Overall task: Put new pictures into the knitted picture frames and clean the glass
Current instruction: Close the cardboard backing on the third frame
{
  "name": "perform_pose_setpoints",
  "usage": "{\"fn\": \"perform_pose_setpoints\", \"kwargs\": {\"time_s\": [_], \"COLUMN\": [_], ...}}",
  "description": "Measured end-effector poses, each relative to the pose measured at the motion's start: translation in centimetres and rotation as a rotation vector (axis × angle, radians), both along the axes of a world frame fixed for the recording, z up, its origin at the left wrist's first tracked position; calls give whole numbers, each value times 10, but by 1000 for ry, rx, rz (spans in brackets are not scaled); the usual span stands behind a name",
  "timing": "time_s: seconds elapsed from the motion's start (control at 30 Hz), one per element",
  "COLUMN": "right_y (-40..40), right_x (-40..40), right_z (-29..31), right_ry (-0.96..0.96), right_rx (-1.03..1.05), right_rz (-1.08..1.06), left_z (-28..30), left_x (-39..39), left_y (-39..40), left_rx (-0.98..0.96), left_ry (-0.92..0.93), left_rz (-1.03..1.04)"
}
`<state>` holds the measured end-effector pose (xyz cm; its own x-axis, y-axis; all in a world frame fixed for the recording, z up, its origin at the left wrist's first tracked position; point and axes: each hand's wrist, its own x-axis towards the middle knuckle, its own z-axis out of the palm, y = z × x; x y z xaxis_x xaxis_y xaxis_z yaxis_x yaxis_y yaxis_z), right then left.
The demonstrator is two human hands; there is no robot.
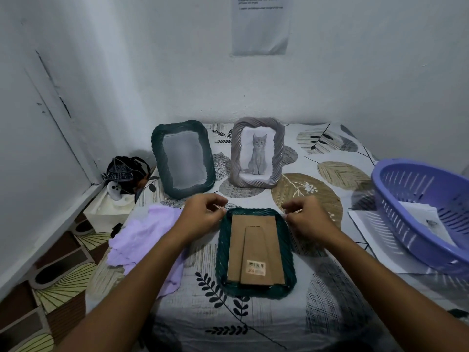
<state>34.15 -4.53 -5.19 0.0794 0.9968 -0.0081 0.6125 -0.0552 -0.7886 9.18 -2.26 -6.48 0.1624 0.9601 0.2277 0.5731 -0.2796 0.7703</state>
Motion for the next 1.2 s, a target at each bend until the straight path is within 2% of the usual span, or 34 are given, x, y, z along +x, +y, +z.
{"fn": "perform_pose_setpoints", "kwargs": {"time_s": [0.13, 0.27, 0.53, 0.8, 1.2], "right_y": [15, 20, 26, 29, 31], "right_x": [3, 8, 8, 12, 13], "right_z": [-4, -8, -14, -15, -17], "right_ry": [-31, -45, -90, -48, -44], "right_rx": [-20, -45, -18, -32, -30], "right_rz": [91, 133, 158, 179, 163], "left_z": [-1, -8, -15, -17, -19], "left_x": [-1, -6, -7, -11, -10], "left_y": [16, 24, 36, 44, 48], "left_rx": [10, -17, 6, -2, 17], "left_ry": [193, 234, 234, 195, 195], "left_rz": [-55, -115, -168, -263, -278]}}
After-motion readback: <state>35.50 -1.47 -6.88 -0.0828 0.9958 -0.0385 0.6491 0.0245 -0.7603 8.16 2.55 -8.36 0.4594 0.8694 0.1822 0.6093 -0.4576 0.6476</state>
